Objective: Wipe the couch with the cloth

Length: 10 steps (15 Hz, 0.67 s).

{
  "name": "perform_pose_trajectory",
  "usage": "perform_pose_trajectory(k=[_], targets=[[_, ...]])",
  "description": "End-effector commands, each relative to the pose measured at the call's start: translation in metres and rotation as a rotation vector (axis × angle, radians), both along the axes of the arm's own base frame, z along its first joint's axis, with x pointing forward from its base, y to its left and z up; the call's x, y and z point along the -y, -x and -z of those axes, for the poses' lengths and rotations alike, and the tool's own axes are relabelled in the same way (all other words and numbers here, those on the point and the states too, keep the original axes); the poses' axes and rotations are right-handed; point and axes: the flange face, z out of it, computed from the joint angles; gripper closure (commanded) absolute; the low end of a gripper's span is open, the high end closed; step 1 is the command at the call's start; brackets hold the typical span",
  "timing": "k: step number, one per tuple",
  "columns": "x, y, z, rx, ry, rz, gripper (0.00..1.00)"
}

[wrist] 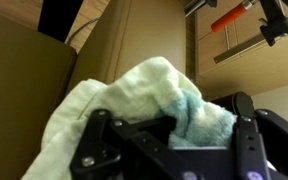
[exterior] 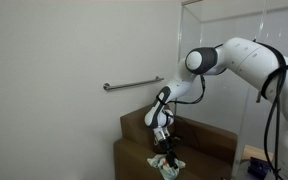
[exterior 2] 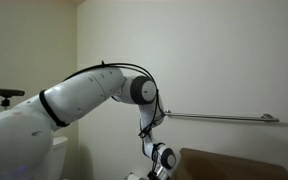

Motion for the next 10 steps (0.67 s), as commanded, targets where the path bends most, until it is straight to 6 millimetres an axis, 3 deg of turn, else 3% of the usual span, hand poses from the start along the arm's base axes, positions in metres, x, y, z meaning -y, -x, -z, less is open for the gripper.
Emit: perform_pose_trajectory(k=[1,6,10], targets=[[-0.004,-0.015,0.012,0.052,0.029,0.029,0.95],[-0.005,-0.076,-0.01,0.147,0.087,0.063,0.95],[-0.016,-0.139,-0.027,0.262,0.153,0.099,0.95]])
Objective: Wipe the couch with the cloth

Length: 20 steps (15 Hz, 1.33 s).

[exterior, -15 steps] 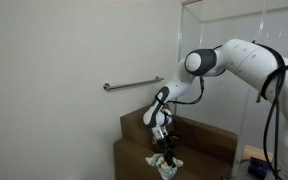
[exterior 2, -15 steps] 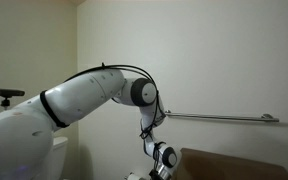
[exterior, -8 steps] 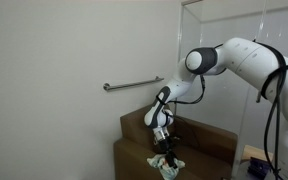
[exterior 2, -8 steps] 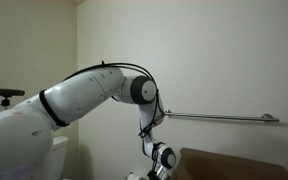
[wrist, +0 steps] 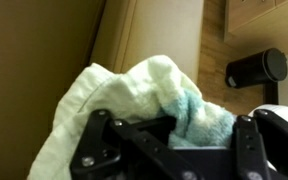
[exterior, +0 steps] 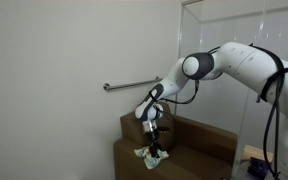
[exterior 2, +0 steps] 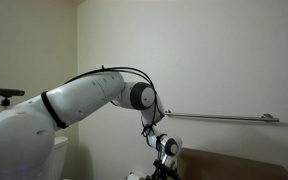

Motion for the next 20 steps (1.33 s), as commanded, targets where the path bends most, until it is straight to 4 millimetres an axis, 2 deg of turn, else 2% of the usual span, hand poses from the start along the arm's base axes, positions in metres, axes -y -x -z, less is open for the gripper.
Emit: perform_pose_trajectory(k=[1,4,7,11,20], targets=[[-0.013,-0.055,-0.006,0.094,0.067,0.066,0.95],[-0.018,-0.086,-0.009,0.127,0.124,0.123,0.95],[-0.015,-0.097,-0.001,0.122,0.152,0.168,0.95],[-0.009,-0.091,0.011,0.072,0.138,0.156,0.95],[-0.013,-0.055,0.023,-0.008,0.08,0.078,0.95]])
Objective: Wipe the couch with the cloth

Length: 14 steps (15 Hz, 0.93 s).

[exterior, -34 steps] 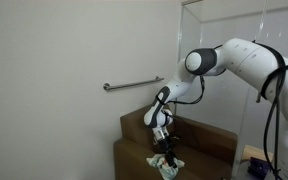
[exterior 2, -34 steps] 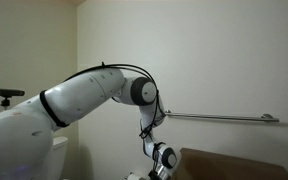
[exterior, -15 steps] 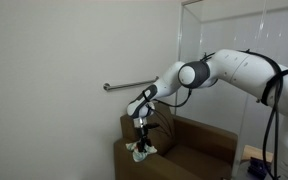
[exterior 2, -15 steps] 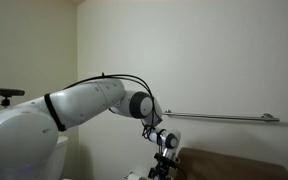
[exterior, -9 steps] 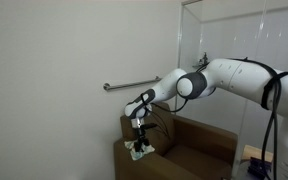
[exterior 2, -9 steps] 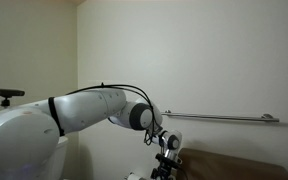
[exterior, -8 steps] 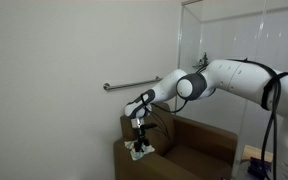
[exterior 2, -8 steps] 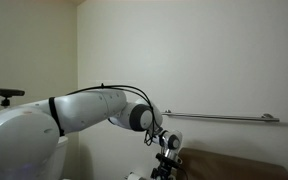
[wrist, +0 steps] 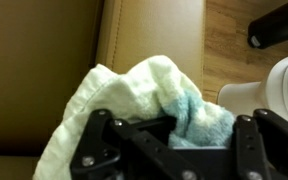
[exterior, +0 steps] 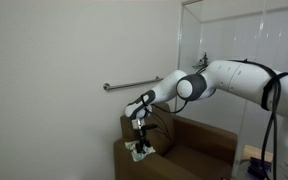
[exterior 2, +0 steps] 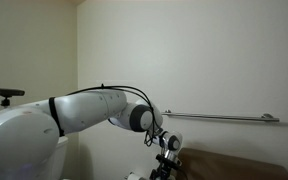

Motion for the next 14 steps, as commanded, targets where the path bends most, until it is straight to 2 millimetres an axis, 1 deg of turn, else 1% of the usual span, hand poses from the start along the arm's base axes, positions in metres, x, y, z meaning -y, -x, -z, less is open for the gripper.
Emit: perform_pose_trajectory(k=[1,5,11,14], targets=[[0.004,0.035,0.019,-0.072,-0.037,-0.023,0.95],[0.008,0.063,0.023,-0.102,-0.059,-0.004,0.95],[0.01,0.099,0.018,-0.106,-0.06,0.046,0.95],[0.009,0.124,0.02,-0.125,-0.068,0.065,0.95]])
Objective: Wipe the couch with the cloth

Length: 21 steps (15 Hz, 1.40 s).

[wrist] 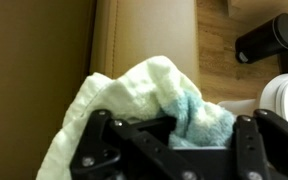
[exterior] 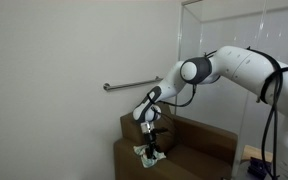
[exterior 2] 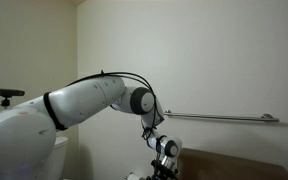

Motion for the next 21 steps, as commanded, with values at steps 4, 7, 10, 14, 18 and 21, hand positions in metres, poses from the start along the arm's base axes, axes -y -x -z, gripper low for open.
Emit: perform_pose_trajectory(k=[4,7,10,14,18,21], targets=[[-0.007,0.075,0.011,-0.07,-0.05,0.004,0.95],[-0.003,0.072,0.007,-0.058,-0.062,-0.031,0.95],[0.007,0.053,0.001,-0.029,-0.064,-0.043,0.95],[0.008,0.019,-0.009,-0.002,-0.051,-0.05,0.95],[0.003,-0.024,-0.024,0.064,-0.039,-0.054,0.95],[-0.003,-0.05,-0.034,0.092,-0.049,-0.064,0.95]])
